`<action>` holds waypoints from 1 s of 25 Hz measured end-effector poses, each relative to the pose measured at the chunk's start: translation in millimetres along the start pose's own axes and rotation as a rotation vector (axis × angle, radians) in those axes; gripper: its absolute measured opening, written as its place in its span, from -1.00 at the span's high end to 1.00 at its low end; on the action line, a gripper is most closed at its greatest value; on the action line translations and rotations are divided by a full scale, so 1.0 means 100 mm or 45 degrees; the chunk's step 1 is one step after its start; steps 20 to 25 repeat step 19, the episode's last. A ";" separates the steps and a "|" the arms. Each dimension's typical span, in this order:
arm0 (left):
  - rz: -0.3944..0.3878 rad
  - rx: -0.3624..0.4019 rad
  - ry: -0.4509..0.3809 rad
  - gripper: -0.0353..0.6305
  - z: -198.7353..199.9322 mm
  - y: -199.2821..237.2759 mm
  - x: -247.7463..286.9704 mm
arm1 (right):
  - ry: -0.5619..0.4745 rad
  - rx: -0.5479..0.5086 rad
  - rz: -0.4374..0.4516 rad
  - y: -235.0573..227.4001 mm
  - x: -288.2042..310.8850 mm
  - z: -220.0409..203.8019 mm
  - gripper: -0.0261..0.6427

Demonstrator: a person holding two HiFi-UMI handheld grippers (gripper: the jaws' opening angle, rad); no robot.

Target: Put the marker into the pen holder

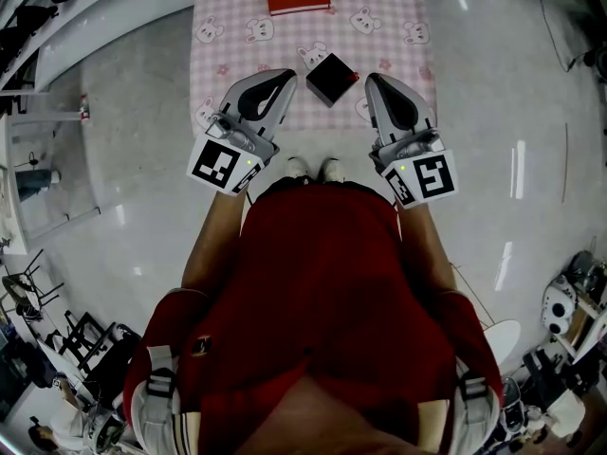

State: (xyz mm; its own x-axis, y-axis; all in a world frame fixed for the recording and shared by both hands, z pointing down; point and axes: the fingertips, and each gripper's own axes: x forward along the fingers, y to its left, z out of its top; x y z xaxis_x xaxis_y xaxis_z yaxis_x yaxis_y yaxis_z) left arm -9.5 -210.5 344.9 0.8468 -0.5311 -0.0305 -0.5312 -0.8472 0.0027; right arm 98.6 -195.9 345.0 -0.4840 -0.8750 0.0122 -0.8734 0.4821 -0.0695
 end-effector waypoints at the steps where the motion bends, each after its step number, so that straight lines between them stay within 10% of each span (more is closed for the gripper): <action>1: -0.002 0.001 -0.001 0.88 0.00 -0.01 0.00 | 0.000 -0.003 -0.005 -0.01 -0.01 0.00 0.93; 25: 0.009 -0.005 0.000 0.88 0.01 -0.02 -0.04 | 0.002 0.015 -0.057 -0.07 -0.13 -0.04 0.93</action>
